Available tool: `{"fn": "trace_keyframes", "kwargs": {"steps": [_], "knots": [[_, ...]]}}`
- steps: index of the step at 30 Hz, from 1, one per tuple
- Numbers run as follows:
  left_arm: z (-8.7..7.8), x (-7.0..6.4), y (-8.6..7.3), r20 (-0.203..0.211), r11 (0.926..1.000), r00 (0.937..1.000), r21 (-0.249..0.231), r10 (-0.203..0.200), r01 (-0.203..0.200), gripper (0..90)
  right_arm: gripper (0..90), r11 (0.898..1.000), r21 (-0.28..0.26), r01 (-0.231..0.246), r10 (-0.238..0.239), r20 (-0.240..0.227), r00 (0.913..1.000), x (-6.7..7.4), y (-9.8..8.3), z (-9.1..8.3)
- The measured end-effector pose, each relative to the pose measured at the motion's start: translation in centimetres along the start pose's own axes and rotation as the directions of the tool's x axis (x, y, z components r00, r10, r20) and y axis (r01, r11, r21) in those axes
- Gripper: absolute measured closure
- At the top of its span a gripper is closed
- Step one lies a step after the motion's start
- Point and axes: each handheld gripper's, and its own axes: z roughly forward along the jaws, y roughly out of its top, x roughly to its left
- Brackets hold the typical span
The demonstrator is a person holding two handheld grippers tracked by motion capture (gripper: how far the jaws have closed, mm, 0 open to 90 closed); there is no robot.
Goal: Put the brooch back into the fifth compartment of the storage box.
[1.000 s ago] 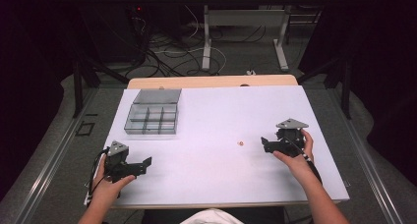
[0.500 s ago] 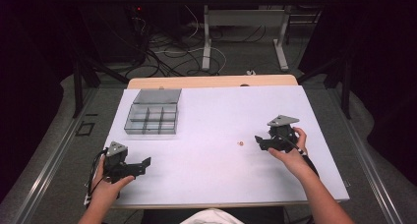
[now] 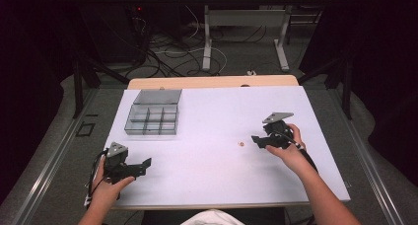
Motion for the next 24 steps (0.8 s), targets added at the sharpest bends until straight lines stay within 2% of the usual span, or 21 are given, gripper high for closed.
{"fn": "trace_keyframes", "kwargs": {"steps": [2,6,7,8,13,15,16,18,19,21,23,24], "knots": [[0.0,0.0,0.0,0.002,1.0000,1.0000,0.000,0.000,0.000,2.4,37.9,1.000,-0.003,0.020,-0.020,-0.018,0.9996,0.1,0.5,0.3],[0.0,0.0,0.0,-0.001,1.0000,1.0000,-0.006,-0.001,0.001,2.4,37.9,0.999,0.002,0.042,-0.042,-0.031,0.9986,0.2,0.9,0.6],[0.0,0.0,0.0,0.000,1.0000,1.0000,-0.006,-0.001,0.001,2.5,37.8,0.998,0.008,0.069,-0.069,-0.033,0.9971,0.3,1.1,0.7],[0.0,0.0,0.0,0.000,1.0000,1.0000,-0.006,-0.001,0.001,2.5,37.8,0.998,0.008,0.069,-0.069,-0.033,0.9971,0.3,1.1,0.7],[0.0,0.0,0.0,0.002,1.0000,1.0000,0.002,0.002,-0.002,2.4,37.4,0.992,0.051,0.113,-0.110,-0.054,0.9924,0.6,1.9,1.3],[0.0,0.0,0.0,0.003,1.0000,1.0000,0.005,0.005,-0.005,2.4,37.4,0.991,0.058,0.122,-0.119,-0.058,0.9912,0.6,2.1,1.5],[0.0,0.0,0.0,0.004,1.0000,1.0000,0.006,0.005,-0.005,2.5,38.5,0.988,0.091,0.127,-0.120,-0.077,0.9898,0.7,2.3,1.8],[0.0,0.0,0.0,0.004,1.0000,1.0000,0.007,0.006,-0.006,2.5,39.9,0.986,0.094,0.135,-0.127,-0.090,0.9878,0.6,2.4,2.0],[0.1,0.0,0.0,0.004,1.0000,1.0000,0.002,0.005,-0.005,2.5,41.8,0.984,0.120,0.133,-0.119,-0.119,0.9858,0.7,2.5,2.2],[0.1,0.0,0.0,0.004,1.0000,1.0000,-0.001,0.004,-0.004,2.5,42.5,0.984,0.118,0.136,-0.123,-0.111,0.9862,0.8,2.5,2.4],[0.1,0.0,0.0,0.004,1.0000,1.0000,-0.001,0.004,-0.004,2.5,43.8,0.977,0.154,0.145,-0.125,-0.134,0.9831,0.9,2.8,2.5],[0.1,0.0,0.0,0.004,1.0000,1.0000,-0.001,0.004,-0.004,2.5,44.1,0.978,0.150,0.146,-0.126,-0.135,0.9827,1.0,2.8,2.8]]}}
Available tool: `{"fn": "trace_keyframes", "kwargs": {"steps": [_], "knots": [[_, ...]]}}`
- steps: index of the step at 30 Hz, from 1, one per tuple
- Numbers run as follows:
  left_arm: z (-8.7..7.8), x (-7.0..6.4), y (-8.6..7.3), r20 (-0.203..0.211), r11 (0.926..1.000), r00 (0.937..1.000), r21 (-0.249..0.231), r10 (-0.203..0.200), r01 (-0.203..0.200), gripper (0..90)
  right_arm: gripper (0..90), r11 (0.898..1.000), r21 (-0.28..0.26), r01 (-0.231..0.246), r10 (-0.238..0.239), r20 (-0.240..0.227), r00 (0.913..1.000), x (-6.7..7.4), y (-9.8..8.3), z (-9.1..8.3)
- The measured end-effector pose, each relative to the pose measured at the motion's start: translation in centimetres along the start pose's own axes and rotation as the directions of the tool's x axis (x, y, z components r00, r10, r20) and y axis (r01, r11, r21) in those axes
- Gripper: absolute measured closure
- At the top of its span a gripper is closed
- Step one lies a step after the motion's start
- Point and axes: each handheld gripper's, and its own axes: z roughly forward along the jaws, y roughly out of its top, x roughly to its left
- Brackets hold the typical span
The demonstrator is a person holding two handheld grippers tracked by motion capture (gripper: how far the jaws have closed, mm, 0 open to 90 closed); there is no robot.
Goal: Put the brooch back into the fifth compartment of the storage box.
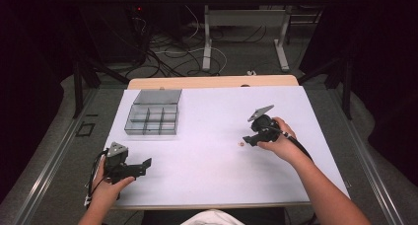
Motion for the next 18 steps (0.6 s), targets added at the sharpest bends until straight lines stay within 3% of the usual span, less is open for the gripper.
{"fn": "trace_keyframes", "kwargs": {"steps": [1,7,8,11,18], "knots": [[0.0,0.0,0.0,0.001,1.0000,1.0000,0.001,0.000,0.000,2.5,45.2,1.000,0.019,0.016,-0.016,-0.010,0.9998,0.0,0.3,0.1],[-0.1,0.0,0.0,0.003,0.9999,1.0000,0.010,0.003,-0.003,2.7,48.1,1.000,0.015,0.026,-0.026,-0.039,0.9989,0.1,0.6,0.7],[-0.1,0.0,0.0,0.003,0.9999,1.0000,0.010,0.003,-0.003,2.7,48.4,0.998,0.030,0.052,-0.050,-0.050,0.9975,0.0,0.6,0.8],[0.0,0.0,0.0,0.001,1.0000,1.0000,0.002,0.002,-0.002,2.7,50.4,0.999,0.040,0.034,-0.032,-0.052,0.9981,0.2,0.7,1.1],[0.0,0.0,0.0,0.001,1.0000,1.0000,0.005,0.002,-0.002,2.7,53.2,0.995,0.079,0.056,-0.050,-0.078,0.9957,0.5,0.8,2.0]]}}
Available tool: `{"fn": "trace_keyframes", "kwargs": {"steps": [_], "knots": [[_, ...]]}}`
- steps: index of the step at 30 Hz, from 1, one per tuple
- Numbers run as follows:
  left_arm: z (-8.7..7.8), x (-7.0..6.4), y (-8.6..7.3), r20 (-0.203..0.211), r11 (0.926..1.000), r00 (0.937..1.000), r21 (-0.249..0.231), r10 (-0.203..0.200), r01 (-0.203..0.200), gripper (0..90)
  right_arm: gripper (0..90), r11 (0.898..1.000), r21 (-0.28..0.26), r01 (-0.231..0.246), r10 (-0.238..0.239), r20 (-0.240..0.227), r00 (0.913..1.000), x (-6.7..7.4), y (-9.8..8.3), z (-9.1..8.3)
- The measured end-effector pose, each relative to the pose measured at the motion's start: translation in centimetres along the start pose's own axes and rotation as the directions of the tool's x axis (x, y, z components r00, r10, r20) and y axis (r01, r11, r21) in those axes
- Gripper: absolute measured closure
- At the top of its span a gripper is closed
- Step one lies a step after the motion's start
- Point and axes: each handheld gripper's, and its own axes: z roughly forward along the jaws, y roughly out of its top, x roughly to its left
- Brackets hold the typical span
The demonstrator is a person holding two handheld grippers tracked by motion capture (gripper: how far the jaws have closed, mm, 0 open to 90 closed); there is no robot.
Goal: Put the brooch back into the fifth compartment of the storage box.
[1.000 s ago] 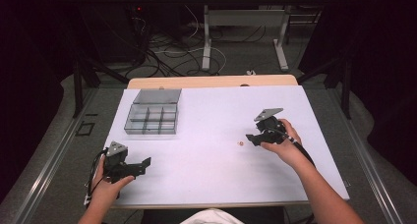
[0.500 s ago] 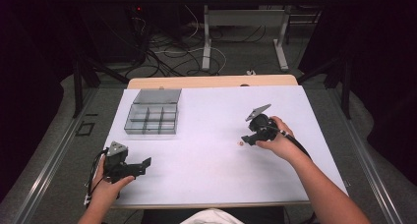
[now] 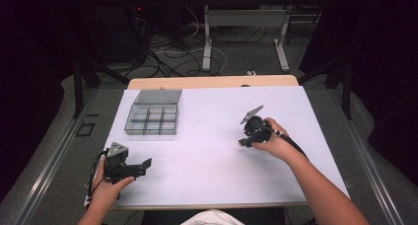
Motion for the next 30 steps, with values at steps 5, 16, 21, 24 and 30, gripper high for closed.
{"fn": "trace_keyframes", "kwargs": {"steps": [5,16,21,24,30], "knots": [[0.0,0.0,0.0,0.000,1.0000,1.0000,-0.002,-0.001,0.001,2.7,55.2,1.000,0.015,0.019,-0.019,0.004,0.9998,-0.1,0.1,0.6],[0.0,0.0,0.0,0.001,1.0000,1.0000,-0.002,0.000,0.000,2.7,62.8,0.999,0.044,0.032,-0.031,-0.013,0.9994,0.3,0.3,1.5],[-0.1,0.1,0.0,0.002,0.9999,1.0000,0.010,-0.001,0.001,2.7,66.5,0.997,0.071,0.032,-0.031,-0.014,0.9994,0.3,0.3,1.7],[0.0,0.1,0.0,0.002,1.0000,1.0000,0.009,0.000,0.000,2.7,67.6,0.997,0.077,0.033,-0.032,-0.015,0.9994,0.3,0.3,1.9],[0.0,0.0,0.0,0.000,1.0000,1.0000,0.000,-0.001,0.001,2.7,71.5,0.996,0.085,0.012,-0.009,-0.040,0.9992,0.1,0.4,1.9]]}}
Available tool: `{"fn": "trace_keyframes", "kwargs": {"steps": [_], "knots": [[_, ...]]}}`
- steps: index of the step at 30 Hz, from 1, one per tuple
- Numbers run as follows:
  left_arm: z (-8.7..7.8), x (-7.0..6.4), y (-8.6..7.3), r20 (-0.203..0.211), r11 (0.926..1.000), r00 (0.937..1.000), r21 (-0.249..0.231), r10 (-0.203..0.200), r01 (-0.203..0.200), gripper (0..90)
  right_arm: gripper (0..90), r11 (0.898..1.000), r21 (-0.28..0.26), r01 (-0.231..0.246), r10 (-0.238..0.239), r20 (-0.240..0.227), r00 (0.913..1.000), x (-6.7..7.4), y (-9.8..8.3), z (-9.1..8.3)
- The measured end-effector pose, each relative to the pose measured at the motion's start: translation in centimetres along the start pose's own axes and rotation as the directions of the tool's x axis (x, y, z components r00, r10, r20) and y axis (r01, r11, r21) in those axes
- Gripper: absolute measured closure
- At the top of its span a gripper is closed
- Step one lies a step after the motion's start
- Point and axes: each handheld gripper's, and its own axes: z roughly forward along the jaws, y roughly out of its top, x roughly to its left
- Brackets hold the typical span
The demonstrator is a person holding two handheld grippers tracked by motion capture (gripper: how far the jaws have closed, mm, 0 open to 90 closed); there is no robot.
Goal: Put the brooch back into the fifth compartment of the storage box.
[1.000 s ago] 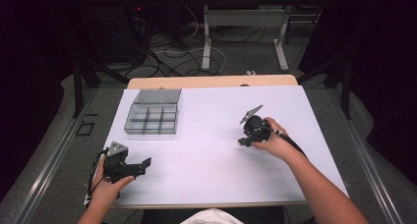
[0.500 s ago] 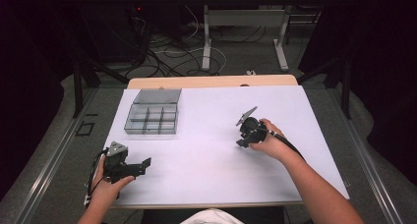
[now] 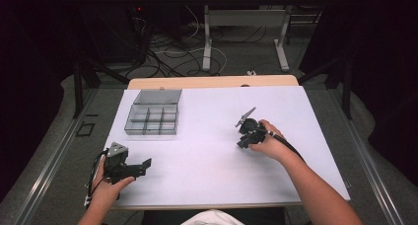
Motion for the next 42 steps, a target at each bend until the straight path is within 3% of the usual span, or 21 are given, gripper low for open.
{"fn": "trace_keyframes", "kwargs": {"steps": [4,6,13,15,17,21,28,31,32,34,36,37,38,42], "knots": [[0.0,0.0,0.0,0.000,1.0000,1.0000,0.000,-0.001,0.001,2.7,72.5,1.000,-0.018,-0.024,0.023,-0.025,0.9994,-0.2,-0.1,0.1],[0.0,0.0,0.0,0.000,1.0000,1.0000,-0.001,0.001,-0.001,2.7,72.8,0.999,0.000,-0.038,0.038,-0.026,0.9989,-0.2,-0.1,-0.1],[0.0,0.0,0.0,0.000,1.0000,1.0000,-0.001,0.001,-0.001,2.7,76.4,0.999,-0.003,-0.036,0.036,-0.022,0.9991,-0.1,-0.1,0.0],[0.0,0.0,0.0,-0.001,1.0000,1.0000,0.000,0.000,0.000,2.7,76.8,0.999,0.007,-0.040,0.040,-0.019,0.9990,0.0,0.0,-0.1],[0.0,0.0,0.0,-0.001,1.0000,1.0000,0.000,0.000,0.000,2.7,77.0,0.998,-0.034,-0.051,0.051,0.000,0.9987,0.1,-0.1,0.2],[0.0,0.0,0.0,0.000,1.0000,1.0000,-0.001,0.001,-0.001,2.7,78.2,0.997,0.015,-0.075,0.075,0.000,0.9972,0.1,0.0,-0.2],[0.0,0.0,0.0,0.000,1.0000,1.0000,0.000,-0.001,0.001,2.7,78.3,0.995,0.005,-0.097,0.096,0.031,0.9949,0.4,0.1,-0.2],[0.0,0.0,0.0,0.000,1.0000,1.0000,-0.001,-0.001,0.001,2.8,78.3,0.992,-0.012,-0.124,0.124,0.040,0.9914,0.6,0.1,-0.2],[-0.1,0.0,0.0,0.003,1.0000,1.0000,0.008,0.001,-0.001,2.8,78.3,0.987,0.000,-0.160,0.159,0.040,0.9864,0.8,0.1,-0.4],[0.0,0.0,0.0,0.002,1.0000,1.0000,0.005,0.000,0.000,2.7,78.3,0.987,-0.033,-0.158,0.160,0.046,0.9861,0.7,0.2,-0.3],[-0.1,0.0,0.0,0.003,0.9999,1.0000,0.011,0.001,-0.001,2.7,78.3,0.985,-0.019,-0.173,0.174,0.044,0.9838,0.6,0.3,-0.6],[0.0,0.0,0.0,0.002,1.0000,1.0000,0.009,0.000,0.000,2.7,78.3,0.982,-0.029,-0.185,0.187,0.050,0.9812,0.6,0.3,-0.6],[0.0,0.0,0.0,0.002,1.0000,1.0000,0.009,0.001,-0.001,2.7,78.3,0.976,-0.074,-0.204,0.207,0.039,0.9776,0.7,0.2,-0.4],[0.0,0.0,0.0,0.001,1.0000,1.0000,0.008,0.000,0.000,2.7,78.3,0.971,-0.098,-0.217,0.221,0.036,0.9745,0.6,0.4,-0.5]]}}
